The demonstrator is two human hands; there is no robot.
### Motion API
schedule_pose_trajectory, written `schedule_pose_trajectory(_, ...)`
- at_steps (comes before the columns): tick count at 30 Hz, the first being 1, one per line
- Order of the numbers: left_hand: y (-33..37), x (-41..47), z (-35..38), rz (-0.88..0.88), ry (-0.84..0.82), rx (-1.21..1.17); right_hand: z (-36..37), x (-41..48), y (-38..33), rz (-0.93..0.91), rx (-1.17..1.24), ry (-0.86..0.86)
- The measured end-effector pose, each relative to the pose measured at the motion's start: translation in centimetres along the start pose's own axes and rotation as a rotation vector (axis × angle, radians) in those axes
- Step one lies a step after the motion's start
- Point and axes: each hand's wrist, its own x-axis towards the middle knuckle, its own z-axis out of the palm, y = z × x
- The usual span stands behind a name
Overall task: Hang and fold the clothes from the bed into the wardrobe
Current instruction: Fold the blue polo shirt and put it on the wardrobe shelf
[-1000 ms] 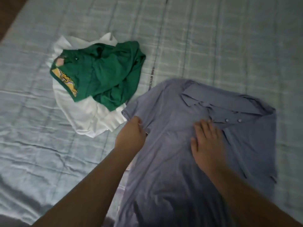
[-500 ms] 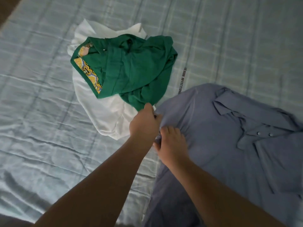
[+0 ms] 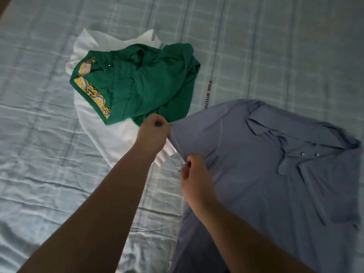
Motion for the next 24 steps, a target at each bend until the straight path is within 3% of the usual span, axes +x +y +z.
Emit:
schedule_pose_trajectory(4,1.1,-0.7,1.2,0.051,0.02,0.009,-0.1,0.9,0.3,0.095,0.175,-0.075)
schedule_pose_trajectory(8,3.8,-2.2,3.9,0.209,0.004,-0.038,-2.7,0.9,0.1,0.055,0.347,0.051)
schedule_pose_trajectory(13,6.1,-5.0,11.5,0.226,-0.181,-0.064,-7.4,-0.2,2.4,0.146,0.393,0.184)
schedule_pose_trajectory(16,4.8,-6.3,16.1,0.191,-0.339,0.019,-9.9,-0.9,5.4,0.205,0.474,0.153)
schedule_pose_trajectory(20,2.1,-6.8,17.7,0.48,-0.454,0.36,-11.7,-1.4,9.8,0.366,0.595,0.069)
schedule_pose_trajectory(24,-0.4,-5.5,16.4,0.735,-0.269,0.566,-11.7,-1.8,12.8,0.608,0.663,0.068)
